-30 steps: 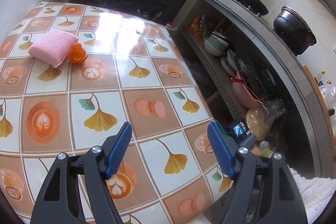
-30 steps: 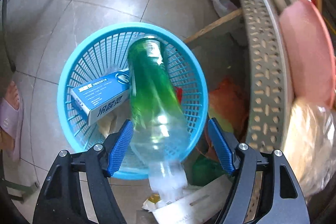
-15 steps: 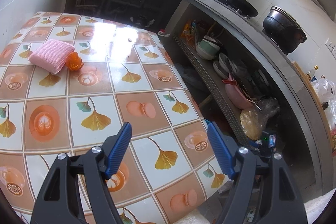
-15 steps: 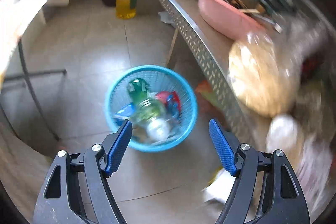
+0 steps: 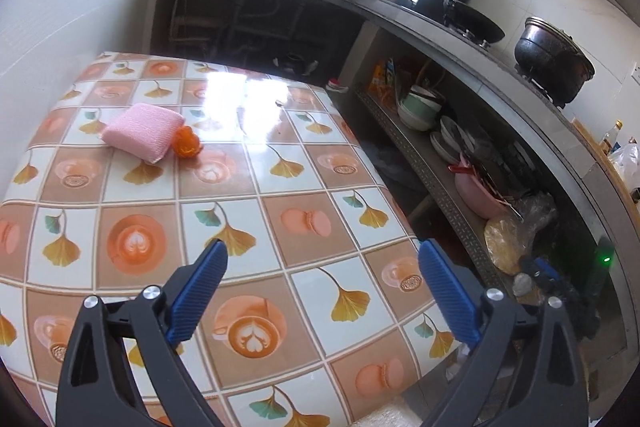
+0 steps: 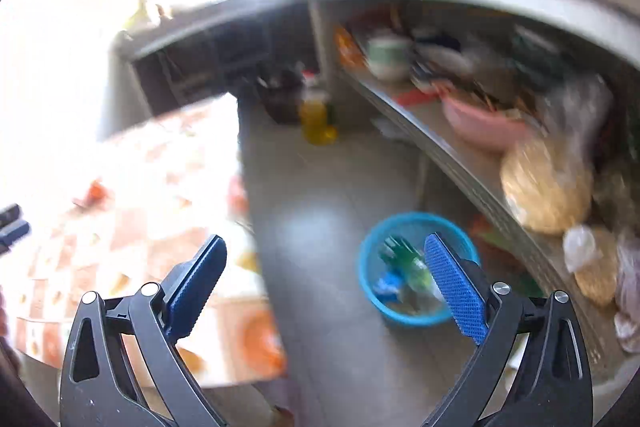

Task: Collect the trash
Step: 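Return both tools toward the table toward the pink sponge and orange peel, then grasp the orange peel with the right gripper while the left gripper grasps the pink sponge, then lift the sponge and orange peel with both tools and carry them toward the basket, then open the left gripper over the blue basket, dropping the pink sponge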

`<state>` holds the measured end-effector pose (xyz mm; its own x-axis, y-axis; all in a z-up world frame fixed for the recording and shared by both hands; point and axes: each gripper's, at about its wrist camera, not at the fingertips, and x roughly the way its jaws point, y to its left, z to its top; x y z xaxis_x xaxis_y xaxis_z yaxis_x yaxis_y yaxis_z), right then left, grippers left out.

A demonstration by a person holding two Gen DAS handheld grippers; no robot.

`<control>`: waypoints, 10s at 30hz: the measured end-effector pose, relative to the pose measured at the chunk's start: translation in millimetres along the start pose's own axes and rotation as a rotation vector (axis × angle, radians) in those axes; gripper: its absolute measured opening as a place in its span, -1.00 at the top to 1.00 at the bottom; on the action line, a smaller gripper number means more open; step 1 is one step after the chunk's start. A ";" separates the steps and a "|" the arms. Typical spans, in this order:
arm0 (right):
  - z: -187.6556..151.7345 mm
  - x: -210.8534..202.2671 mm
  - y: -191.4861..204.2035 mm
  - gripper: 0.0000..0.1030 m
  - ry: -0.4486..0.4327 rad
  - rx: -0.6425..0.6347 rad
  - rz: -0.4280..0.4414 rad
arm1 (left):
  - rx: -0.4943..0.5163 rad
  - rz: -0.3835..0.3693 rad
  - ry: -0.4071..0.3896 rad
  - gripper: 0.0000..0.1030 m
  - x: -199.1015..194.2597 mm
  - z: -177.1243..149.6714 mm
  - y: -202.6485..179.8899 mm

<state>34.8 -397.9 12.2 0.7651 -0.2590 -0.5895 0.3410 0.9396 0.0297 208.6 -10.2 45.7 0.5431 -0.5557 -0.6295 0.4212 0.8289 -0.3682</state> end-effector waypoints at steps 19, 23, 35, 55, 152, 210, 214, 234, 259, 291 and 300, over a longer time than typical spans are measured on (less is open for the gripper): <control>21.5 1.6 138.0 -0.85 0.012 -0.256 0.096 | -0.071 0.170 -0.077 -0.89 -55.5 -22.0 54.8; 26.1 9.8 146.8 -0.85 0.025 -0.282 0.112 | -0.085 0.206 -0.094 -0.89 -63.8 -24.2 68.5; 46.6 58.4 189.6 -0.85 0.151 -0.304 0.381 | 0.008 0.248 -0.105 -0.89 -31.3 26.4 104.5; 49.7 234.4 380.0 -0.48 0.398 -0.647 0.651 | -0.075 0.291 0.079 -0.88 106.9 133.2 229.2; -10.8 86.4 176.0 0.73 0.345 -0.233 0.521 | 0.066 0.363 0.275 -0.89 115.8 -8.3 76.5; 3.6 43.0 148.3 0.73 0.228 -0.170 0.494 | 0.018 0.134 0.044 -0.53 15.6 12.5 42.4; 11.1 32.5 126.4 0.74 0.190 -0.143 0.465 | 0.036 0.085 0.043 -0.53 14.6 16.6 20.9; -25.4 16.8 -110.8 0.73 0.170 0.186 -0.046 | 0.298 -0.270 0.333 -0.53 172.6 21.4 -198.6; -83.3 82.0 -185.0 0.73 0.304 0.383 -0.105 | 0.519 -0.210 0.791 -0.69 476.8 -71.2 -378.6; -40.4 208.5 -195.7 0.30 0.394 0.190 -0.200 | 0.284 -0.250 0.362 -0.76 180.2 33.6 -166.4; -42.5 171.1 -196.6 0.09 0.336 0.218 -0.241 | 0.253 -0.204 0.222 -0.78 126.3 21.2 -128.4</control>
<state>75.5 -617.5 -128.8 0.4426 -0.3435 -0.8283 0.6218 0.7831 0.0075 238.6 -188.2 28.0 0.2710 -0.6566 -0.7039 0.6847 0.6454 -0.3385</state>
